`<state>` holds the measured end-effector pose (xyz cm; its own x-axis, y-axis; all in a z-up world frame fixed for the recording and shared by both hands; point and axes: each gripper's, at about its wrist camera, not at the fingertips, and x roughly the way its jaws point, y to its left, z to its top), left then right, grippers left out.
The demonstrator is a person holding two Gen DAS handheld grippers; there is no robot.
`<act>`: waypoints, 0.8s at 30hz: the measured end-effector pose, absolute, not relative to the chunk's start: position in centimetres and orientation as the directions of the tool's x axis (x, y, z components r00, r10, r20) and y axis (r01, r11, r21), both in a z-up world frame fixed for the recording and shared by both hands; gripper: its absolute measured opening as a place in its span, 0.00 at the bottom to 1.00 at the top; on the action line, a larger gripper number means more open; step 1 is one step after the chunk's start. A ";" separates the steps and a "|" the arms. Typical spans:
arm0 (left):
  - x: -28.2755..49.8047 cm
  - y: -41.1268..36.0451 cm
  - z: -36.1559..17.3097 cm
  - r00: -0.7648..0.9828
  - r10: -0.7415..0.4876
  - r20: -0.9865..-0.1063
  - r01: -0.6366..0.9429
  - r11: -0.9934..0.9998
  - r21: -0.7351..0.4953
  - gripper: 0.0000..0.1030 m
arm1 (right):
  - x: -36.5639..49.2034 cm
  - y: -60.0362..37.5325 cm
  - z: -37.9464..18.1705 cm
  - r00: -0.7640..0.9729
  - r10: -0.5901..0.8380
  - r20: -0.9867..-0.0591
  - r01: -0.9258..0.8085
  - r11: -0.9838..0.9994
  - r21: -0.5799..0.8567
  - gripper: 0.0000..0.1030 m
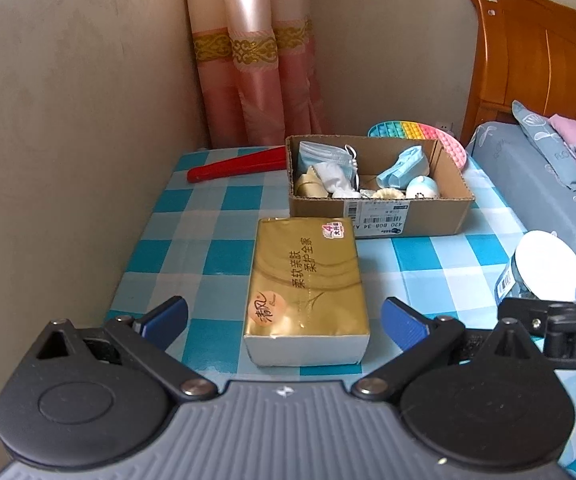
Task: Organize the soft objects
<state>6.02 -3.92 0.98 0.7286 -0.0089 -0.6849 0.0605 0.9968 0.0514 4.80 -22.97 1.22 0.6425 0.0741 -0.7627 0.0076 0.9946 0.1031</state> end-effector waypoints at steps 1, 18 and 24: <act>6.0 -4.0 1.0 0.727 -0.009 -0.686 0.061 0.997 0.052 0.99 | 4.6 -22.9 1.2 0.649 0.057 -0.759 0.017 0.996 0.090 1.00; 5.7 -5.1 0.9 0.709 -0.027 -0.705 0.094 0.994 0.057 0.99 | 3.8 -23.0 1.3 0.663 0.041 -0.748 0.017 0.997 0.069 1.00; 5.6 -5.0 0.9 0.707 -0.027 -0.707 0.094 0.994 0.056 0.99 | 3.7 -22.9 1.3 0.666 0.037 -0.745 0.018 0.998 0.065 1.00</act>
<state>5.64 -5.01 0.88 0.7071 -0.0270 -0.7066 0.0936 0.9940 0.0557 3.68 -22.94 1.35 0.6660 0.0368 -0.7451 0.0175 0.9977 0.0649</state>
